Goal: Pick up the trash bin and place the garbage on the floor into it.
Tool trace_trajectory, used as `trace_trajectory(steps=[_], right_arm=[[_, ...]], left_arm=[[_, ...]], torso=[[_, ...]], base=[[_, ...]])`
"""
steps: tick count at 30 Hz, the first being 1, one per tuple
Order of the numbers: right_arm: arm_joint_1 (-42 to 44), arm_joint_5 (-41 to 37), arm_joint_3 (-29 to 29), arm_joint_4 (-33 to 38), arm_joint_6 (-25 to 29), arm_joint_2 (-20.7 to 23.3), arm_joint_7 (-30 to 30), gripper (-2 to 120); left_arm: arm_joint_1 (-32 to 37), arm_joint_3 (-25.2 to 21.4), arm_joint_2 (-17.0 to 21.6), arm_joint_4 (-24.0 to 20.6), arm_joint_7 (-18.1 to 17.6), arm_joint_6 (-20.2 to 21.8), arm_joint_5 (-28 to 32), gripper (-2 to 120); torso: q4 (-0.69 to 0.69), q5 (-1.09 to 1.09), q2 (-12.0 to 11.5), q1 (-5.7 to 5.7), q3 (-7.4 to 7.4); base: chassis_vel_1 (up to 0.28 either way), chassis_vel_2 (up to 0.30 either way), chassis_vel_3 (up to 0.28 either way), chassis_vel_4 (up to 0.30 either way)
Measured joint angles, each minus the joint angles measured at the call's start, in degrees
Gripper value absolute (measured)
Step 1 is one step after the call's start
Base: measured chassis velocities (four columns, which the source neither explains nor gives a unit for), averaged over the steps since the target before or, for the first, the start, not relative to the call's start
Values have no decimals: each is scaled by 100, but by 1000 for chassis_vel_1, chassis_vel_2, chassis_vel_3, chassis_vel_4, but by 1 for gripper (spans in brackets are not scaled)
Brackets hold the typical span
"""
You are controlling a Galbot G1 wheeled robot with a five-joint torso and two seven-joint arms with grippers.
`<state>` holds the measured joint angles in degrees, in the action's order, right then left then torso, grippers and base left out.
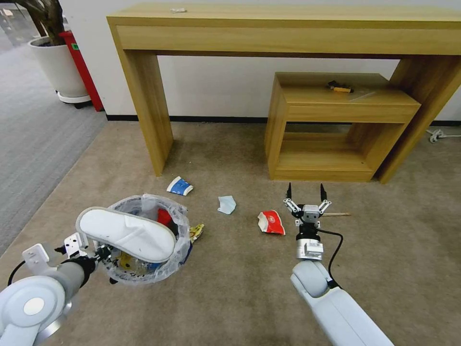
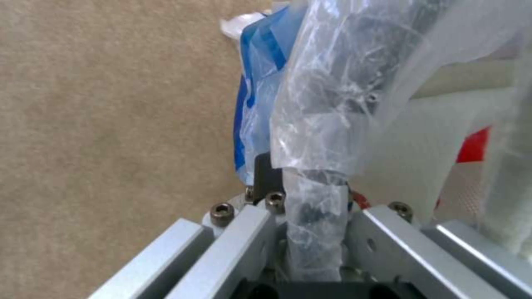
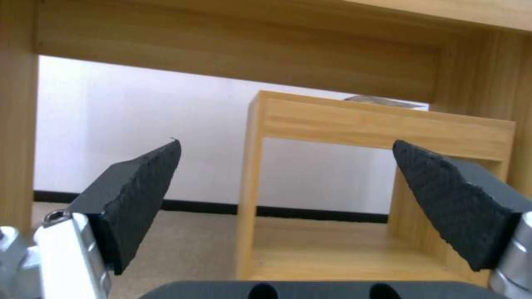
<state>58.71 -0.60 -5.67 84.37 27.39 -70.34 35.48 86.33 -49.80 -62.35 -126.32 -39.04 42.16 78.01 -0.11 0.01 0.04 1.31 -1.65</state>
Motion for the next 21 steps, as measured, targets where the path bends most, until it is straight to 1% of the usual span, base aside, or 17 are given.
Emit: trace_trajectory(steps=[7, 21], right_arm=[[8, 112, 22, -108, 28, -257, -5, 96], [-8, 272, 53, -259, 90, -495, -27, 95]], left_arm=[[24, -56, 39, 34, 0, -2, -9, 0], [62, -100, -52, 47, 4, -2, -92, 0]], torso=[[0, 0, 0, 0, 0], [0, 0, 0, 0, 0]], base=[[118, 112, -116, -117], [119, 79, -127, -87]])
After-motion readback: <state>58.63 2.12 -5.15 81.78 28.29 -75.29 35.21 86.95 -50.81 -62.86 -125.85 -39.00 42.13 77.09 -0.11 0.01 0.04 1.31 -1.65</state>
